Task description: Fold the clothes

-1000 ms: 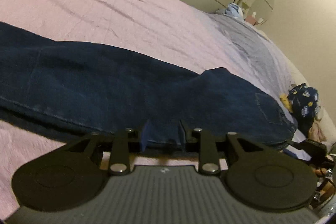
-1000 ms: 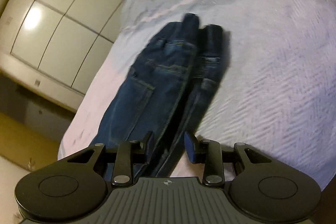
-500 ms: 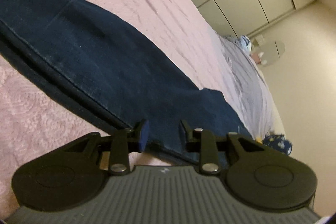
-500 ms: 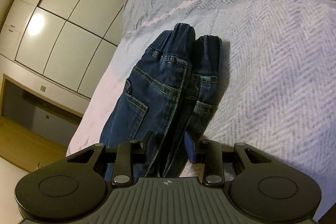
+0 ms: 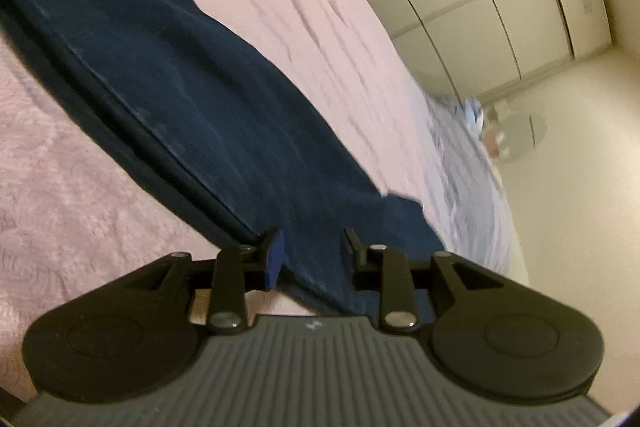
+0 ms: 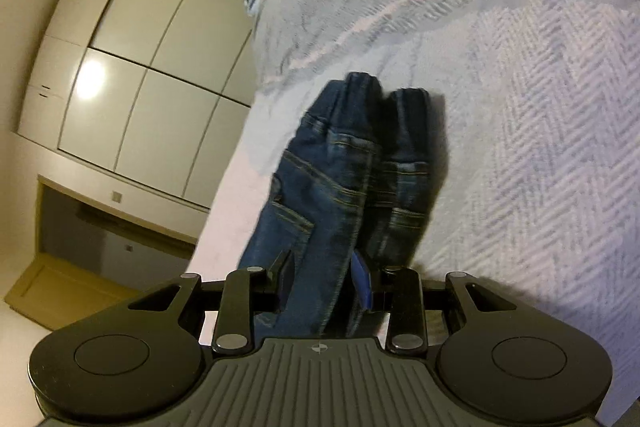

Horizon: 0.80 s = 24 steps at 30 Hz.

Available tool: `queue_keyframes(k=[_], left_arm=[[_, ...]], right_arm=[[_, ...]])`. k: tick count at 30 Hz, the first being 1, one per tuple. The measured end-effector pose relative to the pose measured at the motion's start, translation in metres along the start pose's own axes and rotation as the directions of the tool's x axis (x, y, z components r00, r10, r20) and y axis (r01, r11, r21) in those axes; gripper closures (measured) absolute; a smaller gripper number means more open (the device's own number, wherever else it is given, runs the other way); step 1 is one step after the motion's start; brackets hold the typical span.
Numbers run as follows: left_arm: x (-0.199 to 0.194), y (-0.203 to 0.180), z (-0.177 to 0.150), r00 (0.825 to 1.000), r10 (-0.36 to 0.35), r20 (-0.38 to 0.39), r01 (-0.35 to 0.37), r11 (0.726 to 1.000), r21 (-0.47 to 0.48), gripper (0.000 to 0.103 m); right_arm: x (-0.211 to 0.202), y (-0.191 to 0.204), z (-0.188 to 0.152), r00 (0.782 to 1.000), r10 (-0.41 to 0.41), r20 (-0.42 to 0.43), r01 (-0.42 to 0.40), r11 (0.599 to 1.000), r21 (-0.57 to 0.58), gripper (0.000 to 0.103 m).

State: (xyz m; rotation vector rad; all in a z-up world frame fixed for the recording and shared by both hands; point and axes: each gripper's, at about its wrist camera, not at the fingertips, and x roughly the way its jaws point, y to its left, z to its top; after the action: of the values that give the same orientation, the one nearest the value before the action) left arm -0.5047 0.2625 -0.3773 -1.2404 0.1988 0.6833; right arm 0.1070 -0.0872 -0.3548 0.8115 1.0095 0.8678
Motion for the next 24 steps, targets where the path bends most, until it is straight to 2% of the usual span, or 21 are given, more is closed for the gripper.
queue_keyframes(k=[7, 12, 16, 21, 24], left_arm=[[0.002, 0.011, 0.001, 1.0, -0.003, 0.003, 0.003, 0.996, -0.088, 0.074], [-0.008, 0.016, 0.002, 1.0, 0.018, 0.012, -0.016, 0.996, -0.083, 0.072], [-0.006, 0.022, 0.005, 1.0, 0.024, 0.016, -0.022, 0.993, -0.117, 0.072], [-0.007, 0.017, 0.004, 0.998, 0.057, 0.013, -0.056, 0.996, -0.076, 0.072], [-0.008, 0.022, 0.006, 0.997, 0.074, 0.036, -0.07, 0.994, -0.086, 0.072]], right_arm=[[0.016, -0.001, 0.002, 0.999, -0.027, -0.026, 0.027, 1.0, -0.009, 0.068], [0.018, -0.002, 0.003, 0.999, -0.033, -0.034, 0.032, 0.999, -0.02, 0.068], [0.017, -0.003, 0.002, 0.999, -0.031, -0.035, 0.031, 0.999, -0.013, 0.068], [0.017, 0.001, 0.001, 0.998, -0.038, -0.046, 0.037, 0.999, -0.025, 0.068], [0.017, 0.003, 0.0, 0.998, -0.04, -0.052, 0.038, 0.998, -0.041, 0.067]])
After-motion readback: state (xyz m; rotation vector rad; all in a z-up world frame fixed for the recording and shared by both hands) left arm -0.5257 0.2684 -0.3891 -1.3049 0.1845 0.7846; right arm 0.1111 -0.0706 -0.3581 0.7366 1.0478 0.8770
